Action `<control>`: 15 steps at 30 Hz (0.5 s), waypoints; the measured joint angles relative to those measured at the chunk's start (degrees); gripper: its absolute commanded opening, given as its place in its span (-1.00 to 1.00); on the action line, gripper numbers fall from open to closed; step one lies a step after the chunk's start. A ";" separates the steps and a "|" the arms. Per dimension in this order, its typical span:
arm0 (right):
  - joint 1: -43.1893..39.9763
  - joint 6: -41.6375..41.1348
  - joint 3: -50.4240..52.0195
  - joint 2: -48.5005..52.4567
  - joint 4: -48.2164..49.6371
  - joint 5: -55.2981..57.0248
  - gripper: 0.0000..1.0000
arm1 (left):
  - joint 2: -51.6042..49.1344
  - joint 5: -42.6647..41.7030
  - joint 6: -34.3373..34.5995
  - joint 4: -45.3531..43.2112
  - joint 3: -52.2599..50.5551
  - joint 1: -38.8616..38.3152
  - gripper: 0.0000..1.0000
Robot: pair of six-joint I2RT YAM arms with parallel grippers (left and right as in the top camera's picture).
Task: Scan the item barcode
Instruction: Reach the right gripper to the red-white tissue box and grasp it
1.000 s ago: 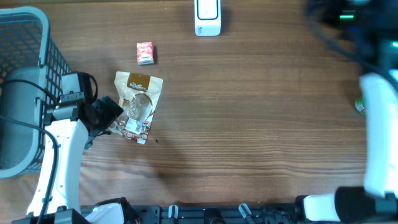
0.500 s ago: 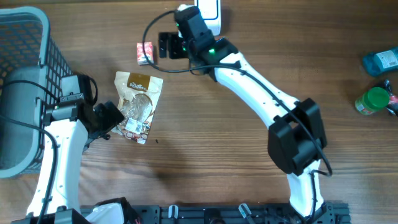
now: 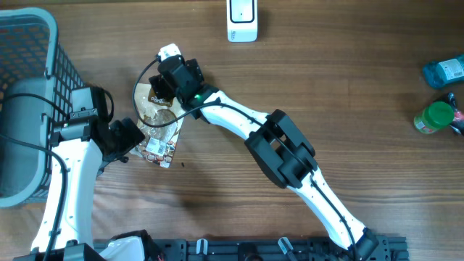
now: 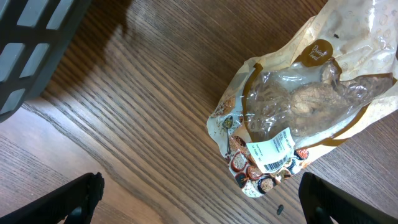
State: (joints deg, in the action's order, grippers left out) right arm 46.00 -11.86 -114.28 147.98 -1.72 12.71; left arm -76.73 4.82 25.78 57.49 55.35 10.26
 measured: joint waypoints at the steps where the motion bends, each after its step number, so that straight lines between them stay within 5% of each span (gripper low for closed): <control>1: -0.11 0.22 -0.04 0.17 0.07 0.46 0.99 | 0.00 0.00 0.00 0.00 0.00 0.00 1.00; 3: -0.31 0.26 -0.26 0.24 0.20 0.87 0.87 | 0.00 0.00 0.00 0.02 0.00 0.00 1.00; 5: -0.33 0.44 -0.74 0.26 0.37 0.66 0.32 | 0.00 0.00 -0.02 0.04 0.00 0.00 1.00; 11: -0.33 -2.34 -1.07 0.33 -2.29 -3.08 0.10 | 0.00 0.00 0.00 0.17 0.00 0.00 1.00; 15: -0.33 -3.21 -1.07 0.33 -4.07 -4.17 0.69 | 0.00 0.00 -0.02 0.35 0.00 0.00 1.00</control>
State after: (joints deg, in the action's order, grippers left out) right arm 45.67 -15.07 -115.35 148.31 -5.78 8.54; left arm -76.73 4.82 25.76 57.84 55.35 10.26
